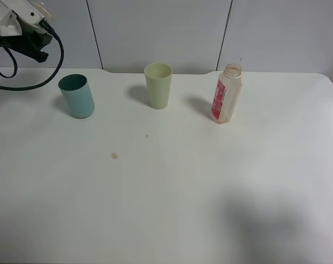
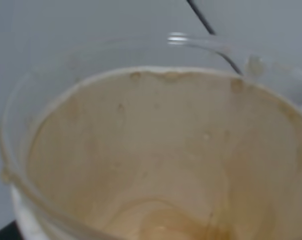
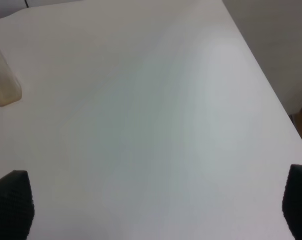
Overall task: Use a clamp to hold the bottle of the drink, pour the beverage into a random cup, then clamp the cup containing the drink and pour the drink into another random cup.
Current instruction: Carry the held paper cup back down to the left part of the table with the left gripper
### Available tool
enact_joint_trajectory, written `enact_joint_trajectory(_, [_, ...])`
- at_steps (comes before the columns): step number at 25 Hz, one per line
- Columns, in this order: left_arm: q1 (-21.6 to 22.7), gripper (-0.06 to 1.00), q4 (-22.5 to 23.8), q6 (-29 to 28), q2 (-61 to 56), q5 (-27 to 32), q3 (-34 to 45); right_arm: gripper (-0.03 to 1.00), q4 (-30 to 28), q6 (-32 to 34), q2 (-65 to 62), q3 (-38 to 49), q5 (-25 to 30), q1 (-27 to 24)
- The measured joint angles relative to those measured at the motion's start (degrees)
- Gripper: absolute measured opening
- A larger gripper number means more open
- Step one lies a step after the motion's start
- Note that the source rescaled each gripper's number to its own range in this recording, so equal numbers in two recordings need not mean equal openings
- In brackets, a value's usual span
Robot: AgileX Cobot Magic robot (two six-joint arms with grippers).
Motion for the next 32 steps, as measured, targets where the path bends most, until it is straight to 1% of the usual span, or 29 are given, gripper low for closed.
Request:
enact_joint_trajectory(4, [1.34, 0.0, -5.64, 0.45, 0.0, -6.57, 4.36, 1.0, 0.0, 0.0, 0.0, 0.0, 0.0, 0.0])
enact_joint_trajectory(8, [2.65, 0.0, -9.52, 0.89, -0.01, -11.82, 9.11, 1.0, 0.0, 0.0, 0.0, 0.0, 0.0, 0.0])
enact_joint_trajectory(15, [5.33, 0.0, -17.18, 1.33, -0.06, -23.19, 16.82, 1.0, 0.0, 0.0, 0.0, 0.0, 0.0, 0.0])
enact_joint_trajectory(18, [5.96, 0.0, -19.63, 1.63, -0.06, -26.06, 19.53, 1.0, 0.0, 0.0, 0.0, 0.0, 0.0, 0.0])
enact_joint_trajectory(22, [5.96, 0.0, -21.78, 3.6, -0.06, -28.37, 23.03, 1.0, 0.0, 0.0, 0.0, 0.0, 0.0, 0.0])
enact_joint_trajectory(26, [5.96, 0.0, -23.41, 4.0, 0.38, -32.14, 26.28, 1.0, 0.0, 0.0, 0.0, 0.0, 0.0, 0.0])
enact_joint_trajectory(32, [5.96, 0.0, -23.61, 4.0, 3.57, -38.24, 30.24, 1.0, 0.0, 0.0, 0.0, 0.0, 0.0, 0.0])
